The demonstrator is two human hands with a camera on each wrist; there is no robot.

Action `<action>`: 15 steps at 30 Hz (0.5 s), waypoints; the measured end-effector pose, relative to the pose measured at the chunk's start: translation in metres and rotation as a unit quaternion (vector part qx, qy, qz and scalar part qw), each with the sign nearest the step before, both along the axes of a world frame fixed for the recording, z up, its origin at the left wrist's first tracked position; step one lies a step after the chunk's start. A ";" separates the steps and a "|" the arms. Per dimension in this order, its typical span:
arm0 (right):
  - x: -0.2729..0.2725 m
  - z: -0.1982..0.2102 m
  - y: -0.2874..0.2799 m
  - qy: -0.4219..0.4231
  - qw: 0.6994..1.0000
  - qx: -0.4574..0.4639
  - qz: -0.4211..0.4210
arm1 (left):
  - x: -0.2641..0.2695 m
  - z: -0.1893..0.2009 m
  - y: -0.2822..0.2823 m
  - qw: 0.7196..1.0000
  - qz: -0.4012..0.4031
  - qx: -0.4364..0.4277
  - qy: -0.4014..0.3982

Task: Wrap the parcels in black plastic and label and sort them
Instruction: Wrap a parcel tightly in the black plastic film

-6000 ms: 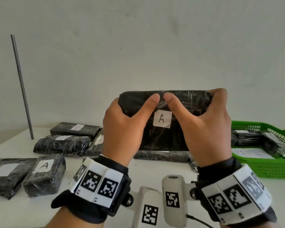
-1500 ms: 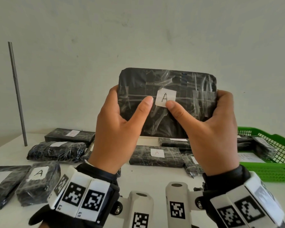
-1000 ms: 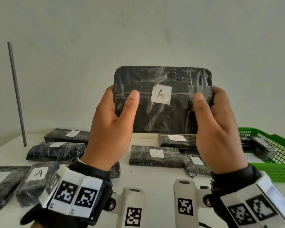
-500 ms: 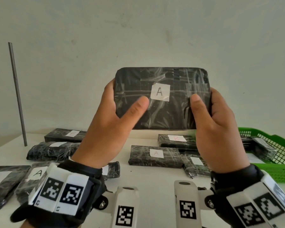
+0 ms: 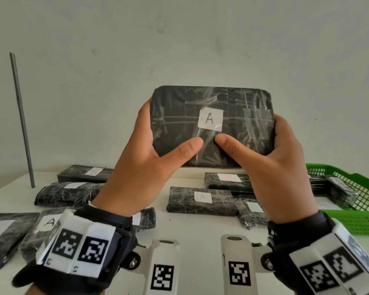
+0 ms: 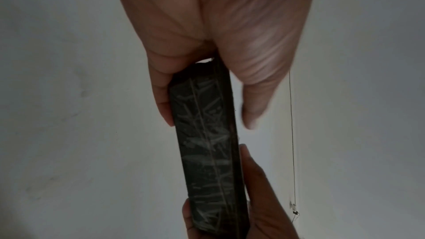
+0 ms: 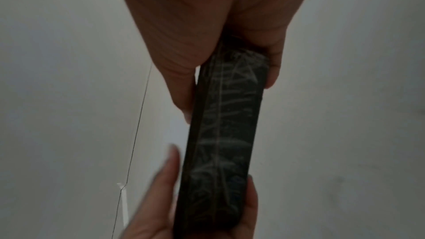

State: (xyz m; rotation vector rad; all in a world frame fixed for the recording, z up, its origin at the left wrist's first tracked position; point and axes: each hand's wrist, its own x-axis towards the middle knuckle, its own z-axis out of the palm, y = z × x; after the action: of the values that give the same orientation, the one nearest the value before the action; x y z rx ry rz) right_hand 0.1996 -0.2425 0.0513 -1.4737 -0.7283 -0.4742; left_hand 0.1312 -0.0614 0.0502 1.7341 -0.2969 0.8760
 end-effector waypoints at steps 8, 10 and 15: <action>0.004 -0.004 0.000 -0.026 0.998 -0.059 0.001 | 0.000 -0.002 0.010 1.000 0.026 0.004 0.011; 0.004 -0.004 -0.001 -0.025 0.997 -0.066 0.012 | 0.000 -0.002 0.012 1.000 0.028 0.004 0.011; 0.002 -0.001 -0.003 -0.015 0.998 -0.044 0.052 | 0.001 -0.003 0.010 1.000 0.018 -0.002 0.014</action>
State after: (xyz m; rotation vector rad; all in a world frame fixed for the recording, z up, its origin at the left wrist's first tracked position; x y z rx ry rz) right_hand 0.2014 -0.2459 0.0499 -1.5040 -0.8551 -0.3897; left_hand 0.1322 -0.0517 0.0468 1.7516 -0.2468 0.8761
